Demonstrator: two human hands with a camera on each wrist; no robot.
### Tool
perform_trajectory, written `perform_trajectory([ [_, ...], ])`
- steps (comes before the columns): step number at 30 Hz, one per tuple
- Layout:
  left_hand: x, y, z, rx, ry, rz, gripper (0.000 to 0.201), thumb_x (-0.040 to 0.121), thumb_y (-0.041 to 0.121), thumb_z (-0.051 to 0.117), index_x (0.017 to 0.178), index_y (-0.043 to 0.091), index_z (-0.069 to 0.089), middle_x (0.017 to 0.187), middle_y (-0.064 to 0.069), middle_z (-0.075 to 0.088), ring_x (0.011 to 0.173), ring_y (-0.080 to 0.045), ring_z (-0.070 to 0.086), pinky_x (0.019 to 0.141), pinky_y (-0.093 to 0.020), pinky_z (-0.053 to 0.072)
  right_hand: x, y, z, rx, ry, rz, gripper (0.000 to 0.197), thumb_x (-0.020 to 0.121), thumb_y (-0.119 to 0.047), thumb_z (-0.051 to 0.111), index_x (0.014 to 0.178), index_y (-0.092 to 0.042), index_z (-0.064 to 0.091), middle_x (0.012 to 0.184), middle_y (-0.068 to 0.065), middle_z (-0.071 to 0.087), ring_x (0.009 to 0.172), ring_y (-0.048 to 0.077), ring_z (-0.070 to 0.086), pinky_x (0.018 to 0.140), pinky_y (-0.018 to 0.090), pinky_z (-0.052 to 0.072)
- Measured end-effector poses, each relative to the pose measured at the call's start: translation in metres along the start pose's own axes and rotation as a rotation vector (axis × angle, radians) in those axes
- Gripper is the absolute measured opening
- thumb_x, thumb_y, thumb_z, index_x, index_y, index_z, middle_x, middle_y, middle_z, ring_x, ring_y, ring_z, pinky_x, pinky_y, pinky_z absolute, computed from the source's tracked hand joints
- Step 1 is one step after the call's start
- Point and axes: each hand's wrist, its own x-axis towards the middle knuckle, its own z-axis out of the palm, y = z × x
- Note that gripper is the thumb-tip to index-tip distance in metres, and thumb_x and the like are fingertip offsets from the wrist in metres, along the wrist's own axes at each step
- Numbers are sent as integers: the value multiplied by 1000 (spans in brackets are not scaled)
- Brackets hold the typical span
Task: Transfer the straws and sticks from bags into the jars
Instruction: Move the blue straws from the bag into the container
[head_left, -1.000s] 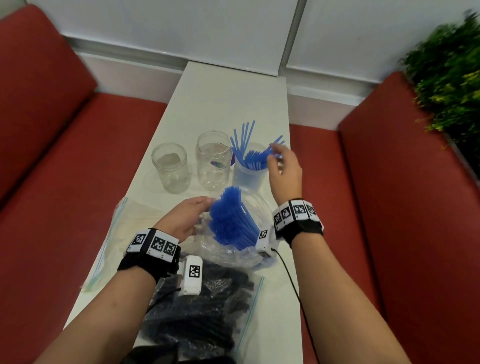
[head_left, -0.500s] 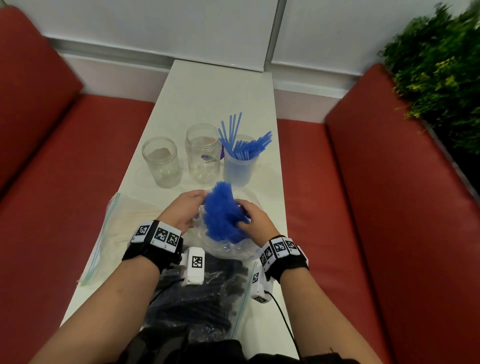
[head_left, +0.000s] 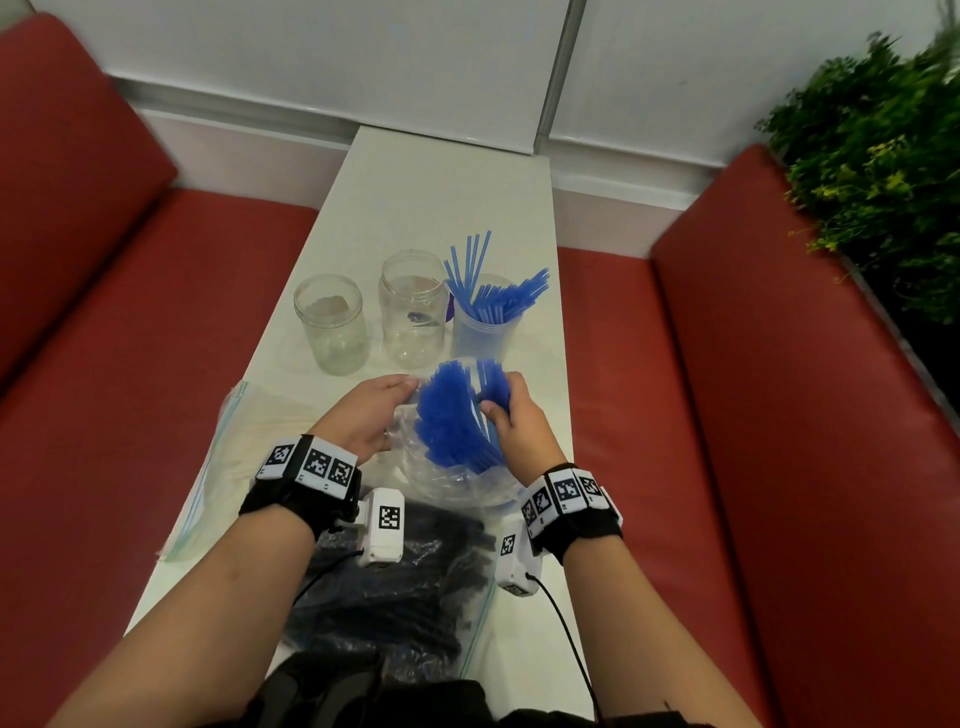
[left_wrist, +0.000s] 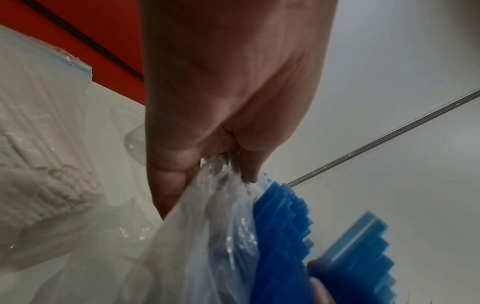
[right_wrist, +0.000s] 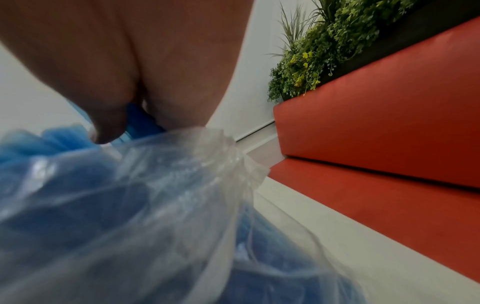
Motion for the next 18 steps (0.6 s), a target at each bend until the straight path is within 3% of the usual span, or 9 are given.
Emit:
perform_trajectory([
  [2, 1, -1, 0, 1, 4, 0, 26, 105, 34, 52, 118, 24, 71, 120, 3, 72, 111, -29, 66, 91, -49, 58, -3, 2, 5, 37, -8, 47, 21, 104, -14, 48, 121, -27, 45, 118, 2, 64, 106, 17, 61, 88, 24, 46],
  [5, 2, -2, -1, -1, 1, 5, 25, 105, 34, 52, 115, 24, 72, 118, 3, 72, 111, -31, 67, 91, -50, 58, -4, 2, 9, 43, -24, 50, 23, 104, -11, 46, 121, -25, 49, 117, -2, 61, 98, 2, 59, 78, 5, 44],
  [8, 5, -2, -3, -15, 12, 3, 24, 105, 34, 52, 111, 26, 74, 112, 5, 75, 111, -31, 67, 90, -50, 58, 7, -9, 4, 41, -1, 15, 13, 104, -15, 47, 115, -22, 53, 108, -3, 61, 92, 2, 57, 83, 17, 46],
  [12, 7, -1, -8, -35, 14, -2, 24, 104, 35, 54, 110, 26, 75, 106, 7, 76, 112, -33, 66, 91, -53, 57, 21, -23, -4, 79, 58, -56, 5, 103, -20, 51, 107, -19, 54, 93, -10, 61, 84, -3, 58, 76, 6, 43],
  [15, 7, -1, -10, -32, 3, -2, 24, 103, 36, 54, 109, 27, 75, 105, 8, 76, 111, -33, 66, 89, -52, 59, 20, -24, -1, 121, 57, -45, 6, 104, -17, 50, 109, -18, 53, 90, -4, 60, 84, 10, 59, 81, 18, 46],
  [18, 7, 0, -11, -29, -1, -2, 24, 104, 36, 53, 107, 27, 76, 105, 8, 76, 110, -32, 66, 89, -51, 59, 25, -37, -5, 187, 79, -42, 9, 103, -18, 53, 104, -27, 52, 88, -2, 58, 79, 11, 57, 81, 27, 49],
])
